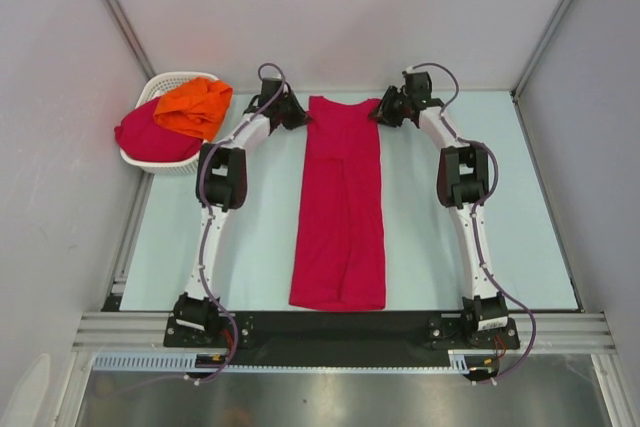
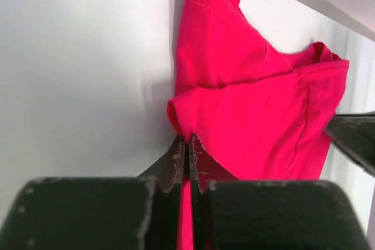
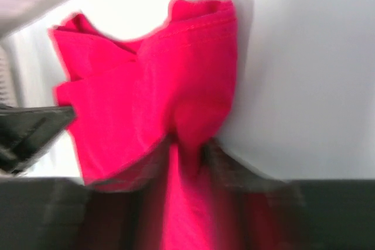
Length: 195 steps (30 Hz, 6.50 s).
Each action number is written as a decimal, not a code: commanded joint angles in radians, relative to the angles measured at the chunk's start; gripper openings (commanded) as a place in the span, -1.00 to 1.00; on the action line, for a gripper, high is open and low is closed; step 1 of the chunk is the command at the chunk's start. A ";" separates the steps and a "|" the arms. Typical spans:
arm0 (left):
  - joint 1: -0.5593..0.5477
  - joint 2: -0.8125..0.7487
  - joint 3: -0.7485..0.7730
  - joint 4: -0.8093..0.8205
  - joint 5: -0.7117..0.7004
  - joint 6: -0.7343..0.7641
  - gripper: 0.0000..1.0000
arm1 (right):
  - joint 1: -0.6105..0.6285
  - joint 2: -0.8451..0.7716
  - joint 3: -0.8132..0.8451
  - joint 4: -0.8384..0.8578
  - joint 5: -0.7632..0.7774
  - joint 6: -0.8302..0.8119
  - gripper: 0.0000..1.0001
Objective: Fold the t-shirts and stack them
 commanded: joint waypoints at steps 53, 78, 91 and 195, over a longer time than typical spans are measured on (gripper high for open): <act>-0.362 -2.081 -2.066 -0.245 -0.001 -0.311 -0.01 | 0.582 -1.900 -2.064 -0.115 0.137 0.485 0.20; -0.453 -2.027 -2.120 -0.205 0.010 -0.345 -0.09 | 0.659 -1.829 -2.090 -0.047 0.189 0.551 -0.09; -0.525 -1.963 -2.124 -0.159 -0.027 -0.387 -0.40 | 0.679 -1.803 -2.124 0.034 0.172 0.566 -0.35; -0.240 -1.354 -1.416 -0.015 -0.150 0.040 -1.00 | 0.057 -1.142 -1.340 -0.067 -0.151 -0.081 -1.00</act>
